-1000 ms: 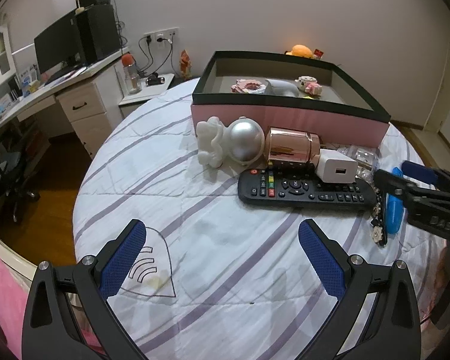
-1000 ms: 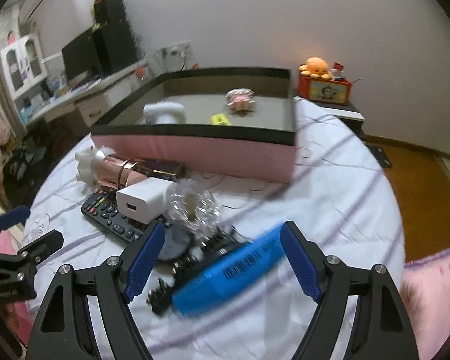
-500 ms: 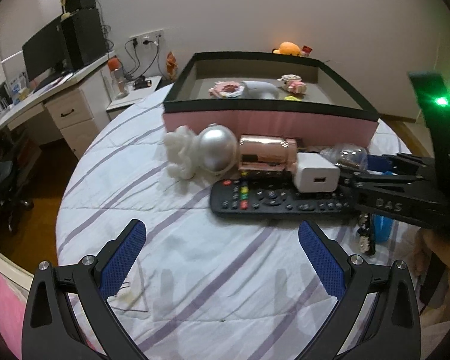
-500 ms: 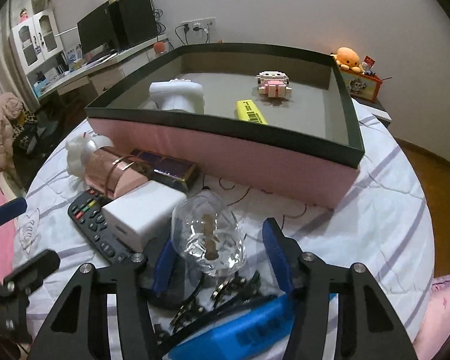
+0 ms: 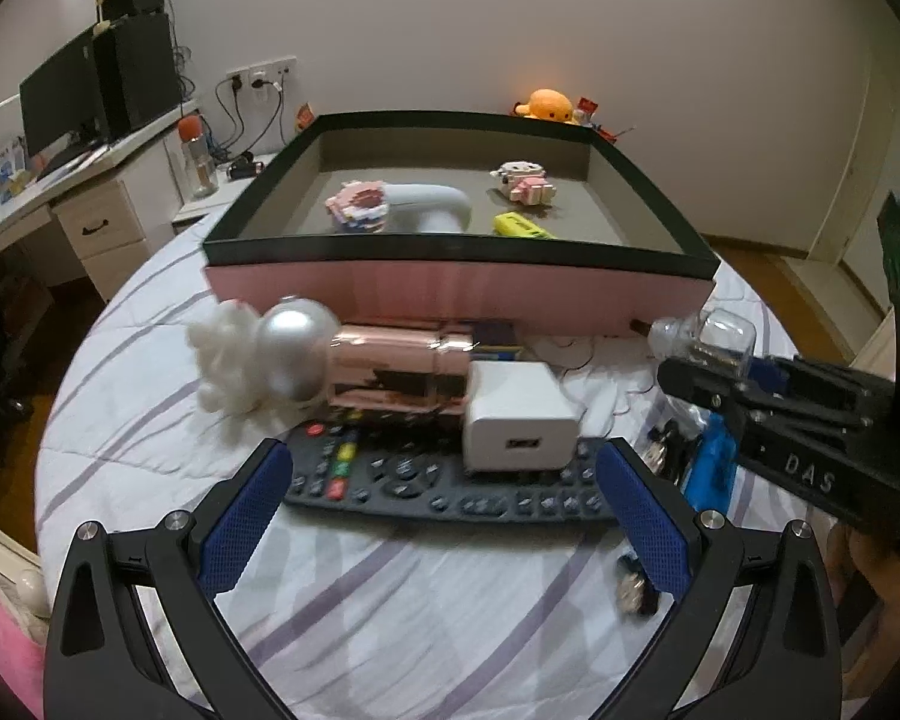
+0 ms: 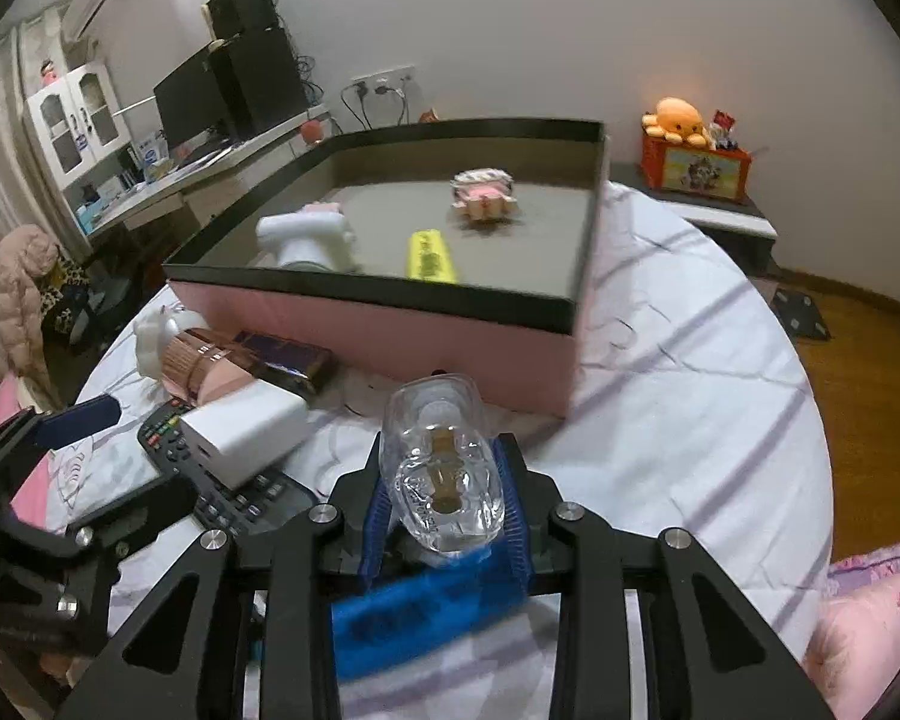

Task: Organize rigid objects
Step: 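Close the right tool on the glass bottle while the left tool grasps the white charger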

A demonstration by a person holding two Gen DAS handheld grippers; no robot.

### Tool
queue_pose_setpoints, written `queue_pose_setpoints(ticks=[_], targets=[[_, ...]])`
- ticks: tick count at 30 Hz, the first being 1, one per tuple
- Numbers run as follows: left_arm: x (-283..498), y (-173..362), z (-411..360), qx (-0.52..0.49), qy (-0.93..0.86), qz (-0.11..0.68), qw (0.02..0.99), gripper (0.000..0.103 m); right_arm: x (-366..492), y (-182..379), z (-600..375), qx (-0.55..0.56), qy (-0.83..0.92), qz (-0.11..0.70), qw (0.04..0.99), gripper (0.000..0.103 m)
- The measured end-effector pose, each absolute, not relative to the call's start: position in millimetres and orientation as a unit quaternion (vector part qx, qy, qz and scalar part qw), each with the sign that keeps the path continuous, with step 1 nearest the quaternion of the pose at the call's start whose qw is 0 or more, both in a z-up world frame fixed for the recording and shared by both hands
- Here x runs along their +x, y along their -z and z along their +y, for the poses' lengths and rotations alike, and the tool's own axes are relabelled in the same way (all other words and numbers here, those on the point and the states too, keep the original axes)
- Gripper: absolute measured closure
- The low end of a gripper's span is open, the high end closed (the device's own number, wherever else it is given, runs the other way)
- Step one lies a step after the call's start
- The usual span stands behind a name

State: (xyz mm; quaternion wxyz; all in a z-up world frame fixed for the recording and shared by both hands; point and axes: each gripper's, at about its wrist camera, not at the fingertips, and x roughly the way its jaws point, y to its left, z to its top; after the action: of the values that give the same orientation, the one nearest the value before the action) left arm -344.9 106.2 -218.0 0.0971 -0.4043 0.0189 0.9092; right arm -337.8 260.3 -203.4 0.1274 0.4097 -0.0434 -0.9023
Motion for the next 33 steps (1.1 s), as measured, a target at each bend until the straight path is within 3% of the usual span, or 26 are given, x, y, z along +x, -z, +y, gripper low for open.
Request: queue_pose_setpoints(ticks=[2,3,6,11,12,13,20,26,29,33], targets=[[-348.2,220.1,113.7,-0.406,-0.907,0.02,0.106,0.014,-339.1,205.7,264.7,0.412,0.901,-0.049,0.129,0.07],[-350.0,221.1,117.1,-0.408,-0.907,0.021,0.103,0.025,-340.4,206.0,266.5,0.411,0.901,-0.052,0.13,0.07],[-355.6,227.8,126.2,-0.422,-0.9,0.036,0.101,0.039,-342.6,206.1,269.9,0.408,0.901,-0.058,0.134,0.07],[-355.0,230.3,132.2,-0.425,-0.899,0.051,0.096,0.046,-348.7,208.4,272.2,0.412,0.898,-0.061,0.14,0.07],[-354.9,230.0,133.6,-0.428,-0.897,0.053,0.1,0.05,-349.4,208.7,271.9,0.411,0.899,-0.06,0.14,0.07],[-353.7,229.1,135.4,-0.427,-0.897,0.056,0.103,0.062,-348.9,208.9,272.2,0.411,0.899,-0.06,0.141,0.07],[-356.1,228.9,146.8,-0.433,-0.892,0.064,0.109,0.061,-349.2,210.1,274.7,0.411,0.898,-0.06,0.146,0.07],[-364.5,233.6,159.2,-0.436,-0.891,0.075,0.106,0.054,-350.1,212.1,274.3,0.415,0.896,-0.059,0.146,0.07],[-368.2,236.3,163.0,-0.433,-0.891,0.084,0.102,0.062,-350.5,212.7,274.5,0.414,0.896,-0.058,0.146,0.07],[-367.1,235.3,162.9,-0.426,-0.895,0.085,0.105,0.062,-347.0,209.7,274.0,0.41,0.9,-0.052,0.143,0.07]])
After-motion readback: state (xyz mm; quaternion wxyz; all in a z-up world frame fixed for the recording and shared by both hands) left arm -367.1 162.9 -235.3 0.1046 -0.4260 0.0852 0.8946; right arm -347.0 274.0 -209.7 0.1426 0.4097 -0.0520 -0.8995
